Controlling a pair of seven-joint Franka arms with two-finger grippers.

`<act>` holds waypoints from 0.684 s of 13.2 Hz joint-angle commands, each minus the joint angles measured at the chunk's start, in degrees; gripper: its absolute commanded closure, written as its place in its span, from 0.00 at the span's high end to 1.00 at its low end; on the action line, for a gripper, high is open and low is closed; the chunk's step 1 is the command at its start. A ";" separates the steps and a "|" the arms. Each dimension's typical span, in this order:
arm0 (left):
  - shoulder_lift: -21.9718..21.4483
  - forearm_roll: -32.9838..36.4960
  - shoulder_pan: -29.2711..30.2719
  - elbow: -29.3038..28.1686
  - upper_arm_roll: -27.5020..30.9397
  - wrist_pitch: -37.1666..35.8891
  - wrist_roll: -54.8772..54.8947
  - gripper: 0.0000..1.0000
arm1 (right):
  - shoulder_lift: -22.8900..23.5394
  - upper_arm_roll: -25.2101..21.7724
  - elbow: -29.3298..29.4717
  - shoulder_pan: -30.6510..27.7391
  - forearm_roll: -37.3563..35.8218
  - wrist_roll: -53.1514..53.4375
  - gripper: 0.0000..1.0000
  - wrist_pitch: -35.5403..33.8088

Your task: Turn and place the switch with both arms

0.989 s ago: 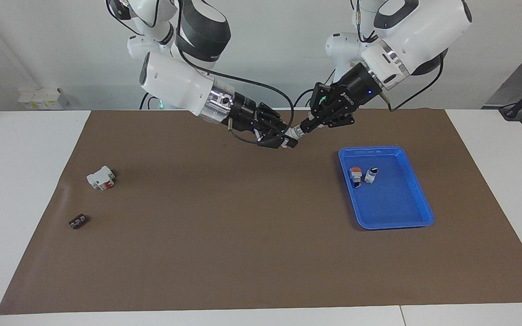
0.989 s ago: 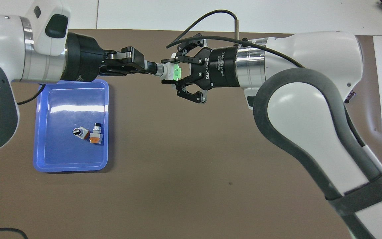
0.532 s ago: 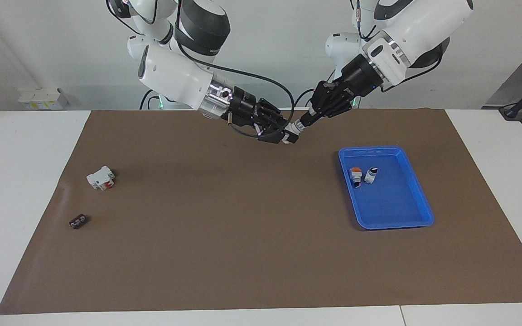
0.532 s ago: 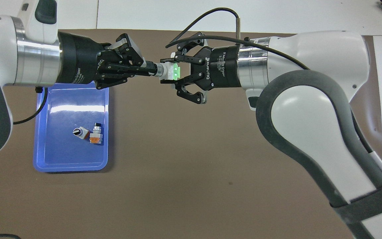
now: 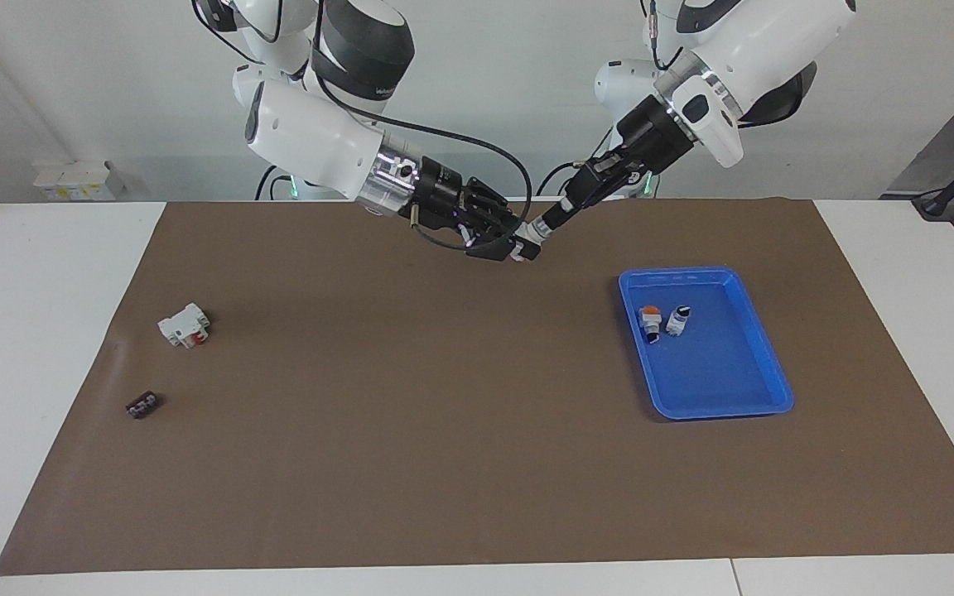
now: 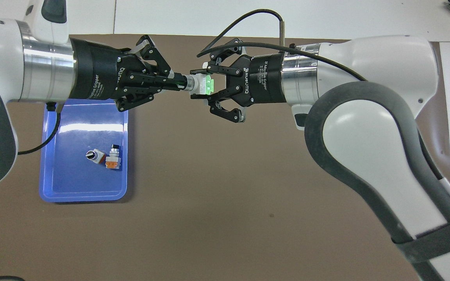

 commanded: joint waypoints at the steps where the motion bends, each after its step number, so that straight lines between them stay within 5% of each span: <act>1: -1.91 -1.17 -2.12 -0.56 -0.35 -1.49 -9.64 0.00 | 0.63 0.51 -0.03 -0.16 -0.62 0.46 0.00 2.29; 9: -1.91 -2.57 -2.47 -0.91 -0.44 0.62 -20.21 0.00 | 0.54 0.51 -0.12 -0.16 -0.54 0.55 0.00 2.29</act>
